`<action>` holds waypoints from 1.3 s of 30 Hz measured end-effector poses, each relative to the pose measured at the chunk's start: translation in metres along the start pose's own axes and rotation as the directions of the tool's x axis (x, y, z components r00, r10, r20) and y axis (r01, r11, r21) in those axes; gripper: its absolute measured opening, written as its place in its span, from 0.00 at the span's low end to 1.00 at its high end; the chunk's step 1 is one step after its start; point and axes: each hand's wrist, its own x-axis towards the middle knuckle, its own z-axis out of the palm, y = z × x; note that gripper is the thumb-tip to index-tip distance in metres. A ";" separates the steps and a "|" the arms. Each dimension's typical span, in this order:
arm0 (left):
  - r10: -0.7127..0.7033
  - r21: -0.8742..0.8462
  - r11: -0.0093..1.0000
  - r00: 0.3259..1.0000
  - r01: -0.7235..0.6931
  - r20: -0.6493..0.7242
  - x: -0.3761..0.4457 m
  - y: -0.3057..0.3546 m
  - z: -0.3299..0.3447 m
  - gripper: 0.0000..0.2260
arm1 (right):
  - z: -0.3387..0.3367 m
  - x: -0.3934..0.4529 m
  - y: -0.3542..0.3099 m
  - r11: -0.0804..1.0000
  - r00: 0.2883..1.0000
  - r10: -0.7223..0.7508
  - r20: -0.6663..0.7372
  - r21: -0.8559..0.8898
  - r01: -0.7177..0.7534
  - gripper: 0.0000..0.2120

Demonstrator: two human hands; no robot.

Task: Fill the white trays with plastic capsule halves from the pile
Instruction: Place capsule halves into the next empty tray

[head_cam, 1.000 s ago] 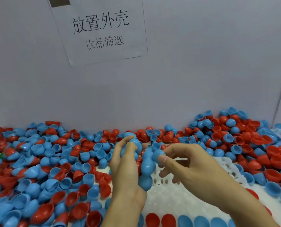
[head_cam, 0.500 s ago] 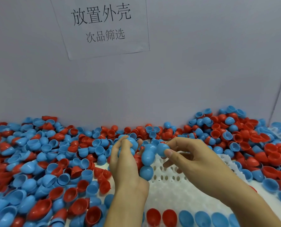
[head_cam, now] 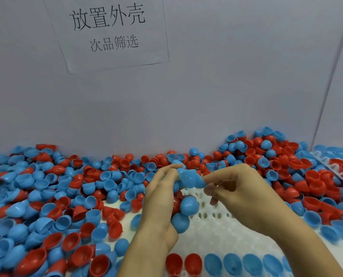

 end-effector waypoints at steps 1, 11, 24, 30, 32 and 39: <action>0.014 0.007 1.000 1.000 -0.014 0.005 -0.001 -0.001 0.002 0.09 | 0.000 0.000 0.000 1.000 1.000 0.004 0.003 -0.021 -0.003 0.14; 0.223 0.142 0.964 0.975 -0.224 0.021 -0.003 -0.006 0.008 0.10 | -0.001 -0.002 -0.005 0.984 0.988 0.017 0.153 0.171 -0.043 0.14; 0.212 0.046 0.977 0.973 -0.208 -0.095 0.002 -0.012 0.005 0.09 | 0.015 0.002 -0.003 0.995 1.000 0.031 0.007 0.099 -0.031 0.08; 0.325 0.176 0.934 0.944 -0.311 -0.054 0.002 -0.011 0.004 0.14 | 0.013 0.003 -0.004 0.996 0.998 0.049 0.041 0.069 -0.052 0.07; 0.346 0.199 0.921 0.938 -0.333 -0.030 0.002 -0.011 0.005 0.14 | 0.013 0.003 -0.003 0.998 0.999 0.033 0.013 0.053 -0.034 0.08; 0.343 0.211 0.920 0.939 -0.331 -0.020 0.005 -0.010 0.003 0.11 | -0.025 -0.005 0.002 0.995 0.993 0.051 -0.103 -0.085 -0.060 0.11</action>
